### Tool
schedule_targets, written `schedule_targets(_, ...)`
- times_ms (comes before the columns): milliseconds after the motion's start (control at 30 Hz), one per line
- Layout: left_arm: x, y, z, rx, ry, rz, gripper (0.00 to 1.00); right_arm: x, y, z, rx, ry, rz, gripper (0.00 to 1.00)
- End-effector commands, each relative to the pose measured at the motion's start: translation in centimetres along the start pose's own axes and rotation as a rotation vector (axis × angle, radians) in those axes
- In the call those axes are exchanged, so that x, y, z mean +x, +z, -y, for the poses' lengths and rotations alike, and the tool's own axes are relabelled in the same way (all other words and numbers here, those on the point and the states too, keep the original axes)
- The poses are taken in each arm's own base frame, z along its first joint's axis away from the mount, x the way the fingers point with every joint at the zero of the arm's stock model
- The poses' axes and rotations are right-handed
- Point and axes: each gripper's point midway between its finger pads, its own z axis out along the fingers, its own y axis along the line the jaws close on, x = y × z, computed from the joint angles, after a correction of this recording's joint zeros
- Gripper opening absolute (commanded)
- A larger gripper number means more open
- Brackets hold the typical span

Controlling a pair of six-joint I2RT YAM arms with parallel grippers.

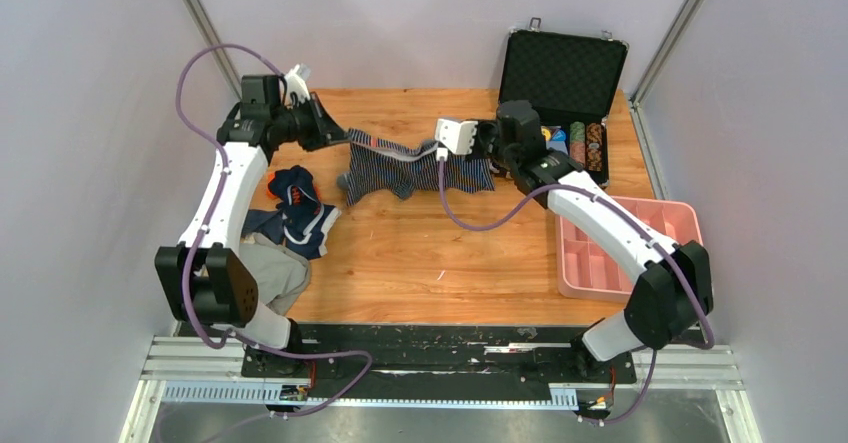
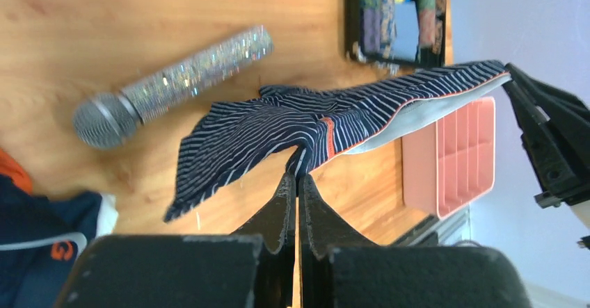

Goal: Roll the underwear
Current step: Flatten out the underwear at the center of the board.

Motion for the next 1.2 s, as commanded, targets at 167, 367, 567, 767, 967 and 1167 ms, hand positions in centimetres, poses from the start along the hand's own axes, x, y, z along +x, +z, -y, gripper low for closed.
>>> schedule_targets(167,-8.2,-2.2,2.5,-0.085,0.062,0.178,0.0,1.7,-0.9,8.0,0.193,-0.017,-0.094,0.0)
schedule_targets(367,-2.3,-1.8,3.2,-0.019,0.027,0.019,0.0,0.8,-4.2,6.1,0.182,-0.045,-0.043,0.0)
schedule_targets(567,9.2,-0.8,-0.6,0.01,-0.126,-0.272,0.0,1.2,-6.7,-4.1,0.016,-0.08,0.034,0.0)
schedule_targets(767,18.4,-0.4,-3.3,0.036,-0.339,-0.52,0.0,2.9,-8.5,-14.4,-0.205,-0.007,0.013,0.0)
schedule_targets(967,23.1,-1.4,-5.0,-0.026,-0.416,-0.61,0.0,2.5,-11.6,-22.5,-0.468,0.062,0.081,0.0)
schedule_targets(1167,27.5,-2.3,-6.6,-0.109,-0.476,-0.703,0.0,0.8,-14.6,-28.3,-0.693,0.115,0.15,0.0)
